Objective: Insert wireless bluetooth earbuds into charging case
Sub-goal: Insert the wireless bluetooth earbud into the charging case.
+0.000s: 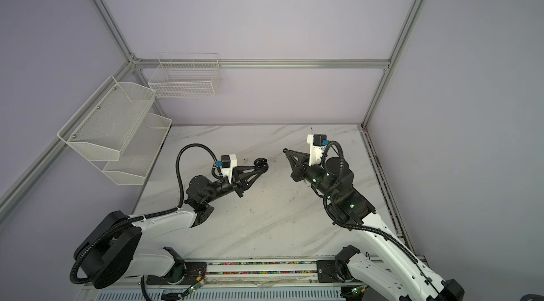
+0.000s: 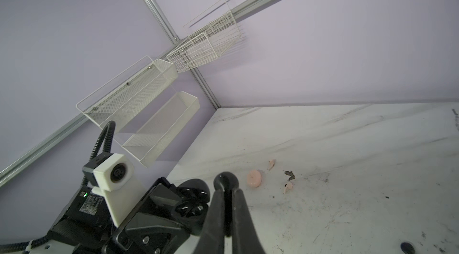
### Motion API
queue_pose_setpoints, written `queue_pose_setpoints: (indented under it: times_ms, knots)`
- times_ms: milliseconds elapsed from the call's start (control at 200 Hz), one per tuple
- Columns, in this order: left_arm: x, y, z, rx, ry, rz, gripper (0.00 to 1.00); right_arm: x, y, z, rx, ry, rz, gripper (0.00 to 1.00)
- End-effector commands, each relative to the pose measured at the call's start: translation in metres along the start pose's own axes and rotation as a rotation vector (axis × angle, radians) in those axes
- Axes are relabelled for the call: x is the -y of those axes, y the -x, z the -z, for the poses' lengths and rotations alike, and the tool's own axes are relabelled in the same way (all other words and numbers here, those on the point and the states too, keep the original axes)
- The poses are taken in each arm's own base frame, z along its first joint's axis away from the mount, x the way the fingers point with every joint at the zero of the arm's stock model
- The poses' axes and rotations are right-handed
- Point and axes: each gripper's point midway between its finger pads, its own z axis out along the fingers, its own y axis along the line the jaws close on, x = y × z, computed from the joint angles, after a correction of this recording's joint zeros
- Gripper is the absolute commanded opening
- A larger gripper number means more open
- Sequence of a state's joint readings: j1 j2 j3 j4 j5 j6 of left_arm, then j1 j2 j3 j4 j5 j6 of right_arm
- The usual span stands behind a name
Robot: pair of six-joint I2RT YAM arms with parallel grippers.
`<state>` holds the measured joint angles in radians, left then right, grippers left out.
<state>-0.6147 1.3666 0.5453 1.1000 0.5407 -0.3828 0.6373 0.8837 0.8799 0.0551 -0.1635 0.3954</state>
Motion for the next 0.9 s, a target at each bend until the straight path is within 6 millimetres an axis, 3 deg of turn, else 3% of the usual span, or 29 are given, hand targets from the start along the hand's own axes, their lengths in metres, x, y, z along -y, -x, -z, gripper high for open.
queue_pose_setpoints:
  times_ms: [0,415,610,895]
  knots:
    - [0.016,0.048,-0.016,0.112,-0.079,-0.094,0.0,-0.023,0.017,-0.005,0.093,0.043,0.061,0.0]
    - [0.024,0.054,-0.016,0.119,-0.107,-0.096,0.0,-0.046,-0.002,-0.029,0.125,0.112,0.132,0.0]
    - [0.025,0.057,-0.014,0.125,-0.101,-0.104,0.0,-0.057,-0.011,-0.023,0.142,0.146,0.153,0.0]
    - [0.027,0.06,-0.014,0.131,-0.108,-0.104,0.0,-0.055,-0.028,-0.024,0.117,0.137,0.17,0.0]
